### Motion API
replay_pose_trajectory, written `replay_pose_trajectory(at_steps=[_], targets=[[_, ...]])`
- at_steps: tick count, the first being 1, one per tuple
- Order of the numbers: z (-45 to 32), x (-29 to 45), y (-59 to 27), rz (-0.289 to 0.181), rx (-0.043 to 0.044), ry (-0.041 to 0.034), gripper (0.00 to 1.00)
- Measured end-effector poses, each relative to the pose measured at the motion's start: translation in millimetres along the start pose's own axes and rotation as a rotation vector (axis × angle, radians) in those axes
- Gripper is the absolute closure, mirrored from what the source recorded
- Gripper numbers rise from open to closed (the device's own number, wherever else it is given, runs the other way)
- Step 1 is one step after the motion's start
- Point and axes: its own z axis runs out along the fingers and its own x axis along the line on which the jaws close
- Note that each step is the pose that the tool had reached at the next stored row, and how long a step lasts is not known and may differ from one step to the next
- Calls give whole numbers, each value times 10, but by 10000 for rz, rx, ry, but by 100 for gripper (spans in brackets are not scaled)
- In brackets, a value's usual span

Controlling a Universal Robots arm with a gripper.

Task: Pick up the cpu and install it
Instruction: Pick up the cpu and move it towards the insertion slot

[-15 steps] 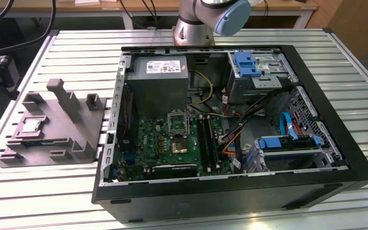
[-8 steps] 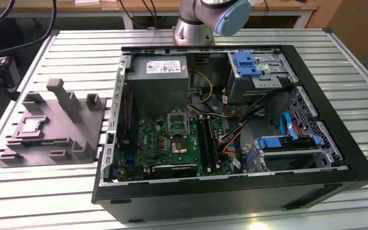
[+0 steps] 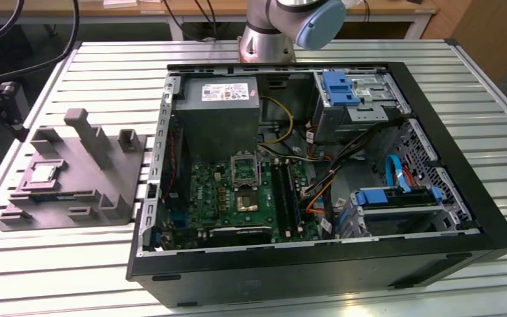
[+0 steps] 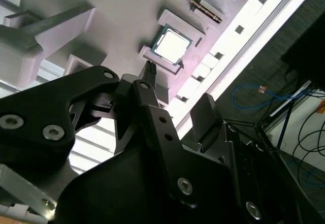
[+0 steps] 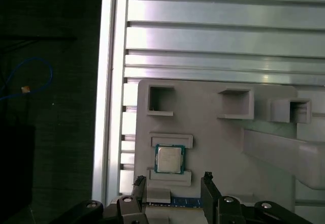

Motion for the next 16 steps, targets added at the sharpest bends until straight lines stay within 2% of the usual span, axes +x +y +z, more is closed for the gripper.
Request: replay_pose_trajectory(at_steps=[16], targets=[[287, -1, -38, 179, 0, -19, 45]])
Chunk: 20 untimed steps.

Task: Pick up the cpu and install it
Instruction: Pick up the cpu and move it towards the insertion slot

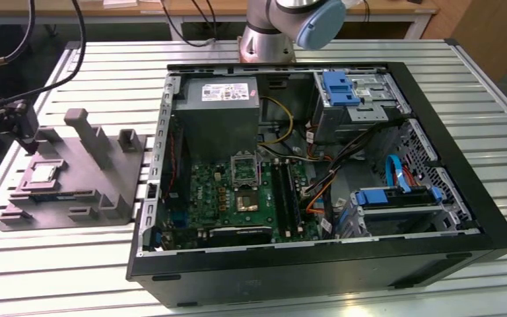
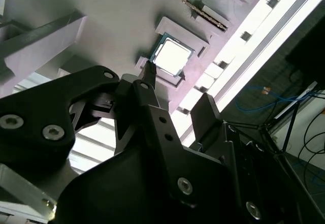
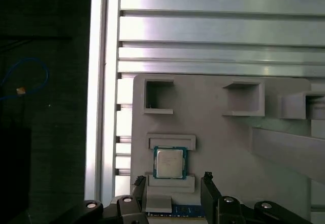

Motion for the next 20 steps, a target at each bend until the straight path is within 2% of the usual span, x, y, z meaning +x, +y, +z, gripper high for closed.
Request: replay_pose_trajectory(at_steps=[6, 13, 14, 20], targets=[[108, 0, -4, 1, 0, -9, 45], [116, 0, -5, -1, 0, -31, 44], [124, 0, -5, -1, -1, -37, 38], [227, 0, -10, 2, 1, -35, 38]])
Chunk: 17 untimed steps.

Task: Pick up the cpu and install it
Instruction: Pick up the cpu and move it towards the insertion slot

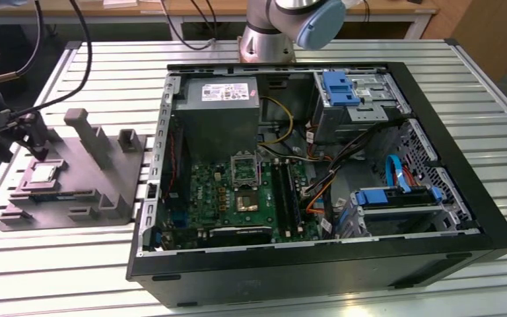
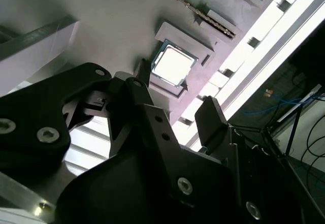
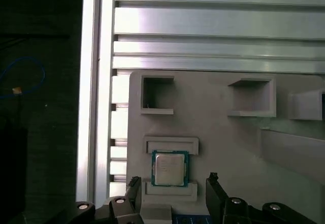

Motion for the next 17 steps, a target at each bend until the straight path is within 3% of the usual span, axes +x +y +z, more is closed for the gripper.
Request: replay_pose_trajectory(at_steps=[17], targets=[[309, 1, 3, 38, -1, -1, 38]])
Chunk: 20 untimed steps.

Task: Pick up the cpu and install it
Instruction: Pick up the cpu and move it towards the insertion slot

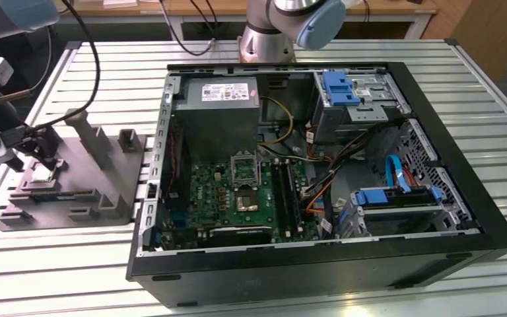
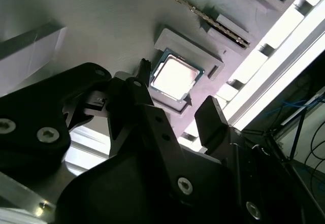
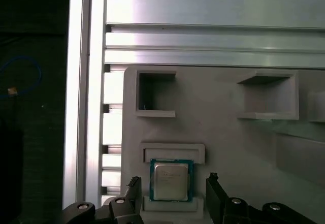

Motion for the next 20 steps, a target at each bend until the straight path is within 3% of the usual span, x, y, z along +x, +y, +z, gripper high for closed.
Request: replay_pose_trajectory(at_steps=[10, 20], targets=[[154, 0, -7, 3, 0, -2, 38], [219, 1, -9, 3, 0, -1, 38]])
